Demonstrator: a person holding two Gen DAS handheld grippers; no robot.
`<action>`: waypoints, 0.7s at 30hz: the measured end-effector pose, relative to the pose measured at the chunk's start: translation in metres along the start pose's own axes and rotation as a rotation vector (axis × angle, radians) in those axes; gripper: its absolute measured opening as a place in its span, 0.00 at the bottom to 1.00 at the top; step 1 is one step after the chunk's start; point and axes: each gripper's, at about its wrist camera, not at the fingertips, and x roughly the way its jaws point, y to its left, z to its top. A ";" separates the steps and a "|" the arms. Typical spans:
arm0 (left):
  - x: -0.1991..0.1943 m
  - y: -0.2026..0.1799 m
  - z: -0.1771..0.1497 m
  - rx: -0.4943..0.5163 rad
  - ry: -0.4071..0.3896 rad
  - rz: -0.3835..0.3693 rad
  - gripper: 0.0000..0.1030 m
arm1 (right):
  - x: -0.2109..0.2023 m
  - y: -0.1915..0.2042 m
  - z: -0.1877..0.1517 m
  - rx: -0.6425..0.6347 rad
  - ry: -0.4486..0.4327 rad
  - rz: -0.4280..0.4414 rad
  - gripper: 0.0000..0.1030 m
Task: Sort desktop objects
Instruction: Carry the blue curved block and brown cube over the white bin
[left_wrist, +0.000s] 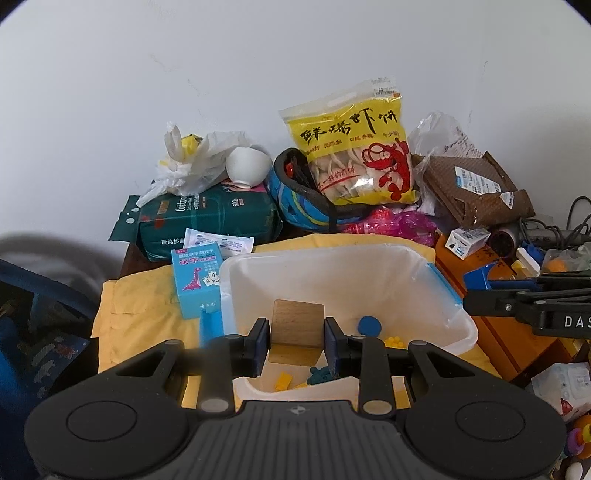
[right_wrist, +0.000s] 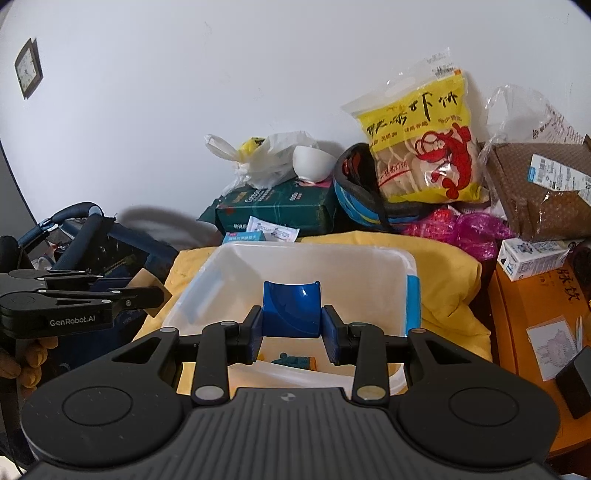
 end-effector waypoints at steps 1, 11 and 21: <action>0.002 0.000 0.003 0.000 0.004 0.001 0.34 | 0.002 -0.001 0.002 0.003 0.008 0.000 0.36; 0.030 0.000 0.021 0.012 0.104 -0.013 0.34 | 0.027 -0.014 0.022 0.027 0.113 -0.002 0.36; 0.051 0.001 0.025 0.003 0.165 0.007 0.34 | 0.043 -0.017 0.034 0.004 0.141 -0.025 0.36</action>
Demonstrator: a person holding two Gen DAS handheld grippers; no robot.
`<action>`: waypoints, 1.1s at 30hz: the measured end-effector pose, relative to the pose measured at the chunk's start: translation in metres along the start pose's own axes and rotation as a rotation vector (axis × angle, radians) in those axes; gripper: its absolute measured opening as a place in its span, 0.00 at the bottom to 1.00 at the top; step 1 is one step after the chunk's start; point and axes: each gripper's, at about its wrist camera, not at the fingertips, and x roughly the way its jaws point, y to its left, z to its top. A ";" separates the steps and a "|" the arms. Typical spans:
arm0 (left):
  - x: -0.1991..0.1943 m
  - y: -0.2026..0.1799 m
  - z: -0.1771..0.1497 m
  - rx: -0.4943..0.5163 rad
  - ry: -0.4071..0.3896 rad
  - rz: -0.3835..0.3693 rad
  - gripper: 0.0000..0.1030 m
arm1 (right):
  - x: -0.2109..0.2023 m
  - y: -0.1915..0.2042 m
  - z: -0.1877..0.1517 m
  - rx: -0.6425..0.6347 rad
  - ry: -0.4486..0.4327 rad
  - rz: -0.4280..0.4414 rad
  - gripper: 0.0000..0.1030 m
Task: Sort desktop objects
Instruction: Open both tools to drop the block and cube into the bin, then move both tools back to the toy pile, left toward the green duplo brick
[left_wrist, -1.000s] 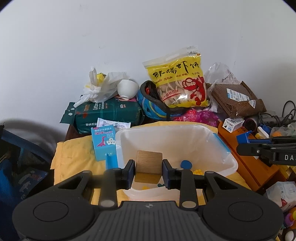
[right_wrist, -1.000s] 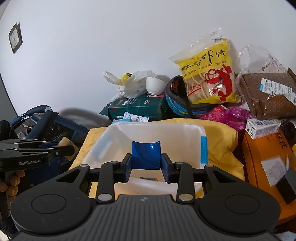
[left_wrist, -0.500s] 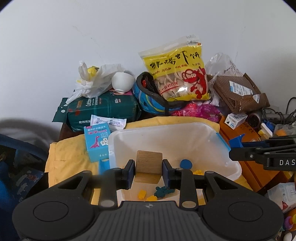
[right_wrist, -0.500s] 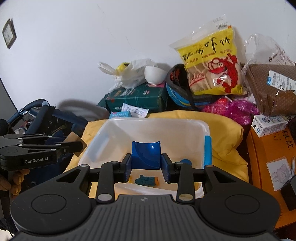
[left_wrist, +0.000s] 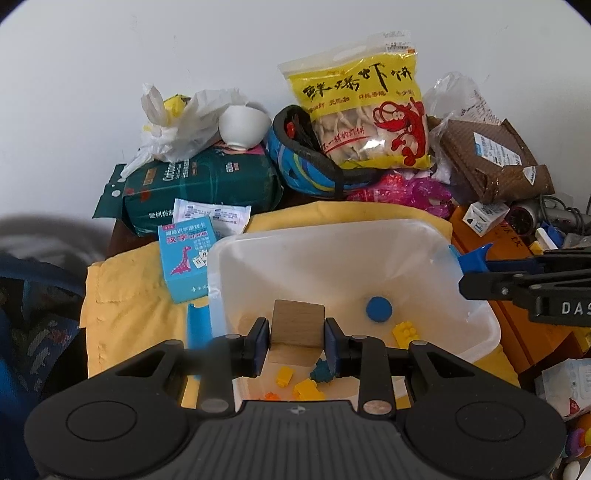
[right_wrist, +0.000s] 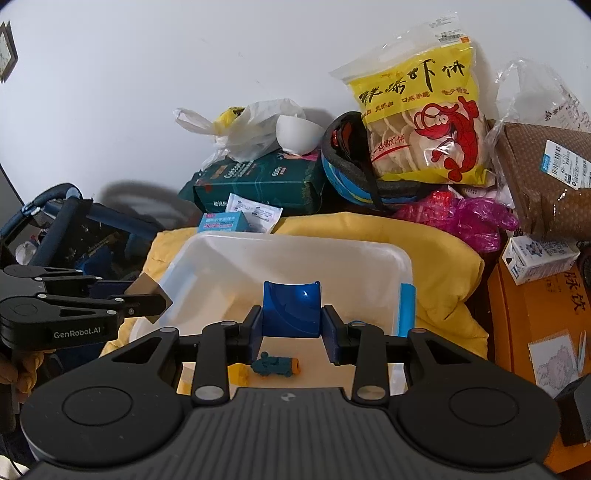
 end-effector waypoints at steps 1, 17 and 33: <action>0.001 0.000 0.001 -0.007 0.001 0.003 0.36 | 0.003 0.000 0.001 0.000 0.008 -0.001 0.36; -0.056 -0.009 -0.090 0.055 -0.202 0.012 0.53 | -0.015 0.006 -0.063 0.019 -0.053 -0.009 0.66; -0.061 -0.070 -0.300 0.158 -0.072 -0.128 0.53 | -0.036 0.001 -0.254 0.011 0.077 -0.085 0.66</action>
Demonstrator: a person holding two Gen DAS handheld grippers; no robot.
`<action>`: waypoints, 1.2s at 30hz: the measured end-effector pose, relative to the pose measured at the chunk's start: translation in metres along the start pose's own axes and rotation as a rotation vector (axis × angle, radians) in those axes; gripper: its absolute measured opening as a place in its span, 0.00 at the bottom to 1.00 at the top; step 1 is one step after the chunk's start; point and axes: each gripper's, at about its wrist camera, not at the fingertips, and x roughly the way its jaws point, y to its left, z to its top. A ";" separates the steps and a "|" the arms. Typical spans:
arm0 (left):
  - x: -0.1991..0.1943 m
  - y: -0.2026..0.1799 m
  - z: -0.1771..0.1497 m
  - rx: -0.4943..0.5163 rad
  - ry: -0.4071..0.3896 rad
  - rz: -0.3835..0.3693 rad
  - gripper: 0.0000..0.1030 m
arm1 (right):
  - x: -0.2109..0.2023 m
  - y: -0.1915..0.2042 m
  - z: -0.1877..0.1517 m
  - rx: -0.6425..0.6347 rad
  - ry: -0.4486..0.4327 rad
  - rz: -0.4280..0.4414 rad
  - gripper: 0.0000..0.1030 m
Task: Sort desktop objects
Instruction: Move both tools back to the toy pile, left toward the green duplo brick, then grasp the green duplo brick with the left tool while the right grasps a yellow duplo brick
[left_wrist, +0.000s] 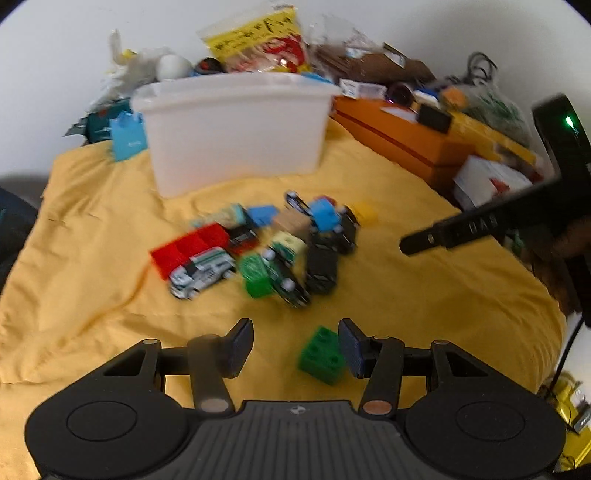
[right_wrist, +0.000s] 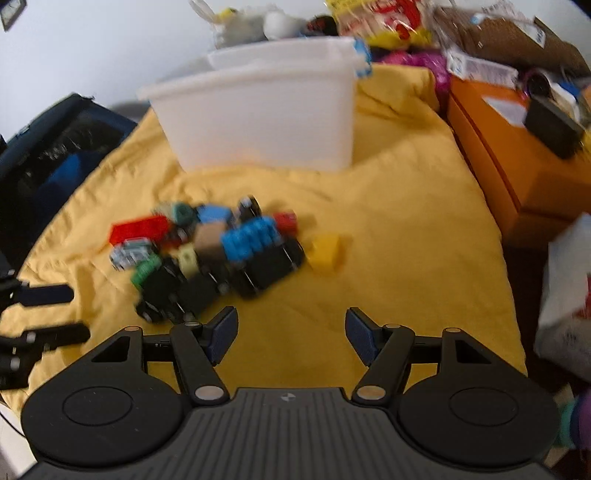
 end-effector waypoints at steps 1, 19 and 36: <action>0.003 -0.001 -0.001 0.002 0.008 -0.005 0.53 | 0.000 -0.003 -0.003 0.011 0.008 -0.008 0.66; 0.027 -0.013 -0.014 0.057 0.060 -0.025 0.37 | 0.018 -0.011 0.005 -0.006 -0.010 -0.061 0.65; -0.006 0.060 0.027 -0.181 -0.026 0.123 0.37 | 0.072 -0.013 0.042 -0.053 0.001 -0.077 0.27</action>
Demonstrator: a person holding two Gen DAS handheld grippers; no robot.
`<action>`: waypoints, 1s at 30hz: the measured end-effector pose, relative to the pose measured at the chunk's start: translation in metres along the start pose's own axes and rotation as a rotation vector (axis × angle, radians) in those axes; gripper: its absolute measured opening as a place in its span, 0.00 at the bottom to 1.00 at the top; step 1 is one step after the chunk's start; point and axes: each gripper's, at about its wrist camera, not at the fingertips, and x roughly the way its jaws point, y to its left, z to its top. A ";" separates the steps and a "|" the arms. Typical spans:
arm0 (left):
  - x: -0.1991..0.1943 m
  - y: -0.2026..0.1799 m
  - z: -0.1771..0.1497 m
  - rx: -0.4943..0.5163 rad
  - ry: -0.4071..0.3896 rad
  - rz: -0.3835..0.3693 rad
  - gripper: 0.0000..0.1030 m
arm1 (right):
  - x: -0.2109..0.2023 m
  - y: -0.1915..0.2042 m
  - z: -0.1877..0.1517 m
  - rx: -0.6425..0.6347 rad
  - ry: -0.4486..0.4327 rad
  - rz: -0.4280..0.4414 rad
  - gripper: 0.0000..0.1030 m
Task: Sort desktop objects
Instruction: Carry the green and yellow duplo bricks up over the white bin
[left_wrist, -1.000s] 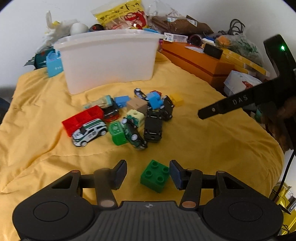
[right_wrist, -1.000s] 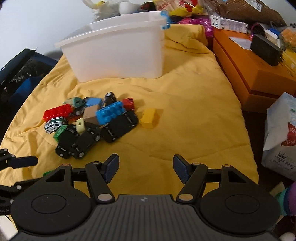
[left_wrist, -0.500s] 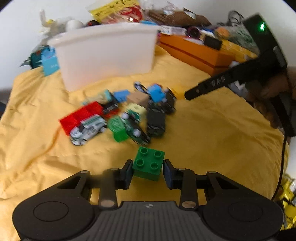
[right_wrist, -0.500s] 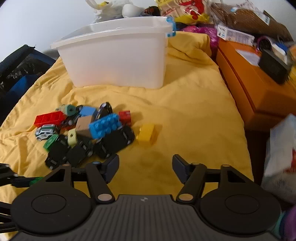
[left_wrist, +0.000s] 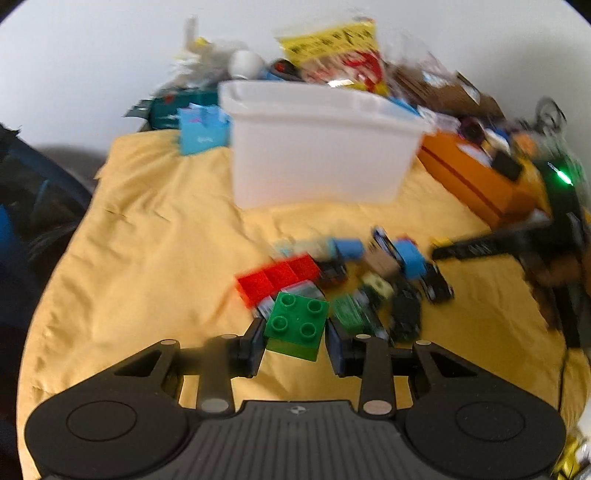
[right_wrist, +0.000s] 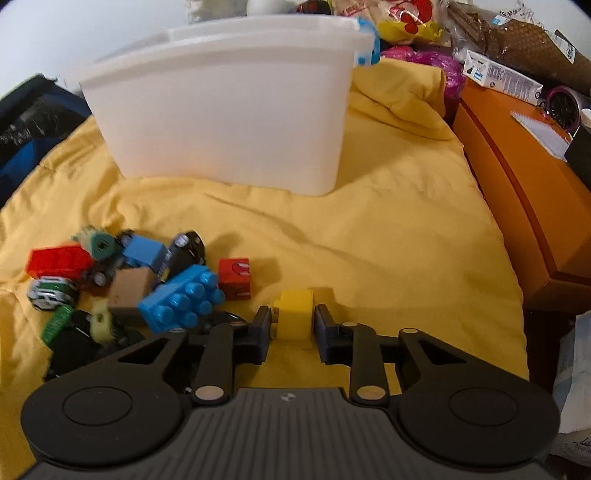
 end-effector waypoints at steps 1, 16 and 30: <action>0.000 0.003 0.005 -0.012 -0.010 0.006 0.37 | -0.005 -0.001 0.000 0.007 -0.010 0.006 0.27; 0.003 0.021 0.124 -0.029 -0.166 0.057 0.37 | -0.102 -0.005 0.067 -0.019 -0.219 0.058 0.27; 0.023 0.007 0.215 0.017 -0.121 0.027 0.37 | -0.109 -0.006 0.153 0.011 -0.268 0.117 0.28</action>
